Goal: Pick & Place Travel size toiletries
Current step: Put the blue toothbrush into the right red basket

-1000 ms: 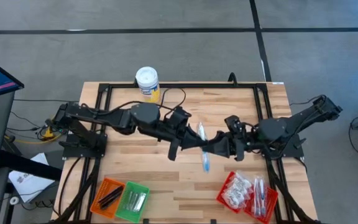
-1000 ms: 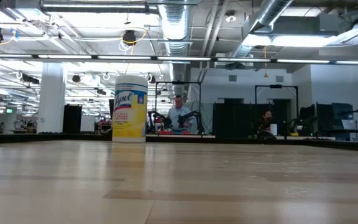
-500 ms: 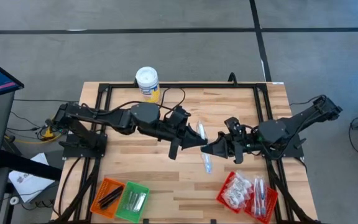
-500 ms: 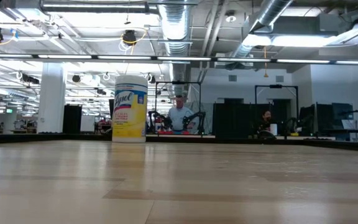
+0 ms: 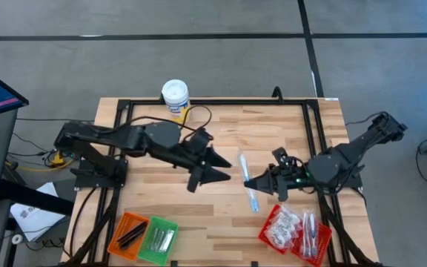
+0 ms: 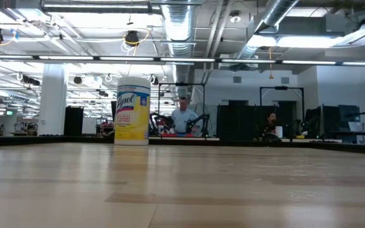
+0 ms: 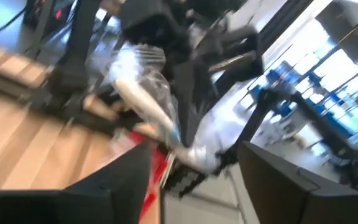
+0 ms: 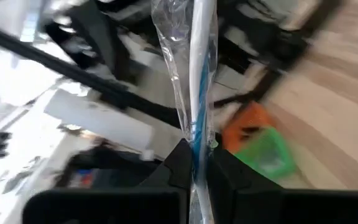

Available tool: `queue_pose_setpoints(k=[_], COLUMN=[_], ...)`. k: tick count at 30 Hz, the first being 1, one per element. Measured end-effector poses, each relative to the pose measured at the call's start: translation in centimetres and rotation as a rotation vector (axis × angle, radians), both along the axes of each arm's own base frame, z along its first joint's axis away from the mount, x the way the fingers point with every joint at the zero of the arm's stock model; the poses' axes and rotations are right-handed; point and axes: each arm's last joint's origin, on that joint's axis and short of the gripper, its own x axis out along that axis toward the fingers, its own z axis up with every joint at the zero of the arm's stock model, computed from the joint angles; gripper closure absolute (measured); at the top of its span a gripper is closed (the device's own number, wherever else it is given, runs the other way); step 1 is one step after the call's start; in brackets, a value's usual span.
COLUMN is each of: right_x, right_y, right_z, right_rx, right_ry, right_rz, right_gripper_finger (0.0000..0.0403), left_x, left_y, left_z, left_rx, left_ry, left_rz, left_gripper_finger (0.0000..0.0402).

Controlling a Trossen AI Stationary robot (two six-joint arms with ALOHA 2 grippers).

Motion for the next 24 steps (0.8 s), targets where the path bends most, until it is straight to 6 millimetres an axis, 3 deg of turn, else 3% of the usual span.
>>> queue_pose_setpoints(k=[5, 12, 24], right_x=[-1.8, -5.4, -10.9], right_y=[0.6, 2.1, 5.3], right_z=[-1.6, -4.4, -6.8], right_rx=[0.017, 0.058, 0.181], right_ry=[0.176, 0.419, 0.708], right_rz=[-0.061, -0.157, -0.241], right_gripper_finger=[0.0385, 0.0385, 0.0385], left_x=[-1.4, -1.8, -0.7], left_y=[0.2, -0.1, -0.4], left_z=[-0.6, -1.0, -6.3], left_rx=[0.049, 0.084, 0.027], left_ry=[0.129, 0.154, 0.253], left_rz=[0.085, 0.164, 0.199], left_gripper_finger=[0.0151, 0.0162, 0.0181])
